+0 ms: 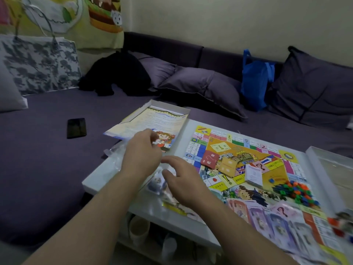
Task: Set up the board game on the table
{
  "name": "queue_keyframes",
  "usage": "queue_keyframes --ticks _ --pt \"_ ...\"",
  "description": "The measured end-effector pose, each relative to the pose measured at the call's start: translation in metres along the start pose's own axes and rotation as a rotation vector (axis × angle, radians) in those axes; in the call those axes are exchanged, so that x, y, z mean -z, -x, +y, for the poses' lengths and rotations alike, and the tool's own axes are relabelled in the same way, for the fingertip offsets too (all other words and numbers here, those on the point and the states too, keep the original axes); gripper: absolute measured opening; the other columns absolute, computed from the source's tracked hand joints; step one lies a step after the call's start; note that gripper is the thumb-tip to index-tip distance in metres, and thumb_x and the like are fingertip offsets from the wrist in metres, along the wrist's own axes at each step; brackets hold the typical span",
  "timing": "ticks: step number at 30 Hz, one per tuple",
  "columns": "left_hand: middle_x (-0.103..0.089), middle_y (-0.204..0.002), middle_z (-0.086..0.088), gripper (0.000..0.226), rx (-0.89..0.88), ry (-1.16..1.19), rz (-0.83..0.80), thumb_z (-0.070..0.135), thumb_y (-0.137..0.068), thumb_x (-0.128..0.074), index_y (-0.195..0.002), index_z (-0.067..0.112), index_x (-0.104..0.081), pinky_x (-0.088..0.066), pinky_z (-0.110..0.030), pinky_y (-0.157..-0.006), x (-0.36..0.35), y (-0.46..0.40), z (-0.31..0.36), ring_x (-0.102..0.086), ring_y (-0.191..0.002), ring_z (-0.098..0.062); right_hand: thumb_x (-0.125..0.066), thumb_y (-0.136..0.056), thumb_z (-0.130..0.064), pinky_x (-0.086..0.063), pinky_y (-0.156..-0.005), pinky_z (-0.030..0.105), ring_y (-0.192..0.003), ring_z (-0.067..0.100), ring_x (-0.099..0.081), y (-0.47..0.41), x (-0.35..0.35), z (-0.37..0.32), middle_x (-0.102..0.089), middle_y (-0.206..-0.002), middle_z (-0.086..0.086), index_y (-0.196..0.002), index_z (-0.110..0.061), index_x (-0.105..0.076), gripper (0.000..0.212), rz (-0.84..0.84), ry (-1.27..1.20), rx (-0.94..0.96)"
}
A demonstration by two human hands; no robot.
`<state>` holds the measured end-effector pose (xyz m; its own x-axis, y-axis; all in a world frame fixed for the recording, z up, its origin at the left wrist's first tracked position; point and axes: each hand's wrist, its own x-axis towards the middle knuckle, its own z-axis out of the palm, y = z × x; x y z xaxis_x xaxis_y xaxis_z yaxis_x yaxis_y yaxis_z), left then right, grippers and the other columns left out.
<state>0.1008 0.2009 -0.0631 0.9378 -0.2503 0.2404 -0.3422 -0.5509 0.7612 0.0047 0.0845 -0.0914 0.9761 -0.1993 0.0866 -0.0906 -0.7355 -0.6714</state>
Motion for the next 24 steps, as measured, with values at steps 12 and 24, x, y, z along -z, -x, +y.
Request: queue_keyframes --ticks 12,24 --pt "-0.073 -0.093 0.012 0.017 -0.215 0.116 -0.417 0.015 -0.098 -0.061 -0.099 0.028 -0.072 -0.053 -0.021 -0.075 -0.120 0.046 0.088 -0.069 -0.085 -0.006 -0.060 -0.104 -0.018 -0.049 -0.099 0.029 -0.114 0.009 -0.058 0.075 0.131 0.106 -0.065 -0.123 -0.007 -0.125 -0.021 -0.067 0.023 0.239 0.068 -0.268" --pt "-0.073 -0.096 0.010 0.019 -0.241 0.146 -0.672 0.015 -0.099 -0.059 -0.106 0.025 -0.073 -0.057 -0.029 -0.082 -0.243 0.081 0.161 -0.068 -0.091 -0.008 -0.066 -0.086 -0.004 -0.054 -0.085 0.033 -0.107 0.023 -0.065 0.106 0.203 0.226 -0.071 -0.117 0.000 -0.119 -0.024 -0.073 0.039 0.211 0.404 -0.578"
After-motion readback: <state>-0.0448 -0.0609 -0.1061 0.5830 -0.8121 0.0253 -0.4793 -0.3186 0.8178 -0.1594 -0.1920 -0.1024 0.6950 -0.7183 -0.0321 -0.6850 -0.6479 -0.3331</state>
